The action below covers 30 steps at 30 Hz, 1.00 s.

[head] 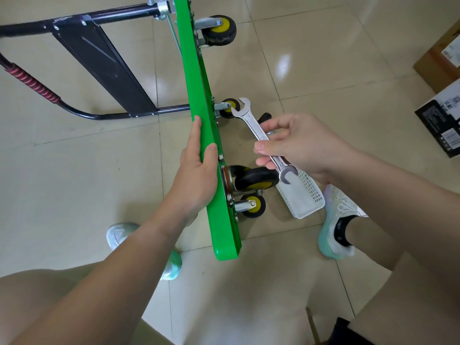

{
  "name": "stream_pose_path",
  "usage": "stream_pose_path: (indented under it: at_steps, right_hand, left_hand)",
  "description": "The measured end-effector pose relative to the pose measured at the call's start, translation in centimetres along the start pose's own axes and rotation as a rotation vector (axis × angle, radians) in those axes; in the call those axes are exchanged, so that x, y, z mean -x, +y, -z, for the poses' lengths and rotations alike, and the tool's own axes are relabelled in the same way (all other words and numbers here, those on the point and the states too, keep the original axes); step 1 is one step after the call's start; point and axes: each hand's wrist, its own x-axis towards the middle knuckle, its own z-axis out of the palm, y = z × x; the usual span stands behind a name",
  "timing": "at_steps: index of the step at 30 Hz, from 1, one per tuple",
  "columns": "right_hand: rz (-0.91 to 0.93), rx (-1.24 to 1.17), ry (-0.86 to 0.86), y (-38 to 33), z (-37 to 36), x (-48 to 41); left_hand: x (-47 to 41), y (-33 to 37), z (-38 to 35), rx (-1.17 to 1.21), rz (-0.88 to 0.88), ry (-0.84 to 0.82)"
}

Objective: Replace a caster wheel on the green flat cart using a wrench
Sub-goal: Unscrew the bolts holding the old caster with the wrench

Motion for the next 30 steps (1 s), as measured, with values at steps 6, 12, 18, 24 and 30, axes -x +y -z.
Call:
stream_pose_path:
  at_steps: [6,12,18,24,30]
  right_hand:
    - [-0.118,0.049,-0.017,-0.1,0.0,-0.5]
    - [-0.166,-0.26,-0.17,-0.6,-0.5,-1.0]
    - [-0.208,-0.668,-0.213,-1.2,-0.2,-1.2]
    - [0.001,-0.661,-0.253,-0.9,-0.3,-2.0]
    - [0.117,-0.65,-0.324,-0.4,-0.2,-2.7]
  left_hand:
    - [0.0,0.1,-0.3,0.018,0.01,0.021]
    - [0.2,0.2,-0.1,0.021,0.001,0.021]
    - [0.1,0.2,0.0,0.01,0.004,0.006]
    - [0.1,0.2,0.0,0.02,0.019,0.0]
    - [0.2,0.3,0.0,0.03,0.034,-0.005]
